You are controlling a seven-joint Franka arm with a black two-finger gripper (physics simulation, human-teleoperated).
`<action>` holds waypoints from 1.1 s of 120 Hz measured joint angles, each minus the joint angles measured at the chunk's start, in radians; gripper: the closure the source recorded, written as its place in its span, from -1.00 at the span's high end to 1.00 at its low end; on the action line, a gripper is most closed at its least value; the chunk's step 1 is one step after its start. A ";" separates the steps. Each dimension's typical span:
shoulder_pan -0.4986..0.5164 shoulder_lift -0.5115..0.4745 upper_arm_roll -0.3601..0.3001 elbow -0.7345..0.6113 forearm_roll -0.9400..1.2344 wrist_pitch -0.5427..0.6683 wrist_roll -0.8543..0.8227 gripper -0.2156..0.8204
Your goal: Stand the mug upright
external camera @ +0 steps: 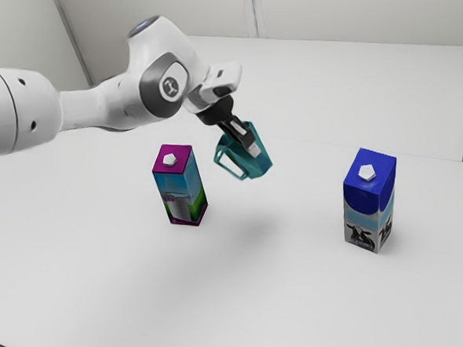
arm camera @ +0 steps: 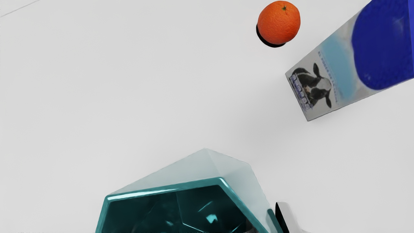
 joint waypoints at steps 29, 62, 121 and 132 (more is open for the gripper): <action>-0.060 0.010 -0.008 -0.033 0.183 -0.142 -0.162 -0.92; -0.103 -0.087 -0.046 -0.273 0.261 -0.008 -0.341 -0.92; -0.076 -0.077 -0.060 -0.360 0.362 0.154 -0.598 -0.17; -0.059 -0.072 -0.060 -0.360 0.362 0.160 -0.623 0.09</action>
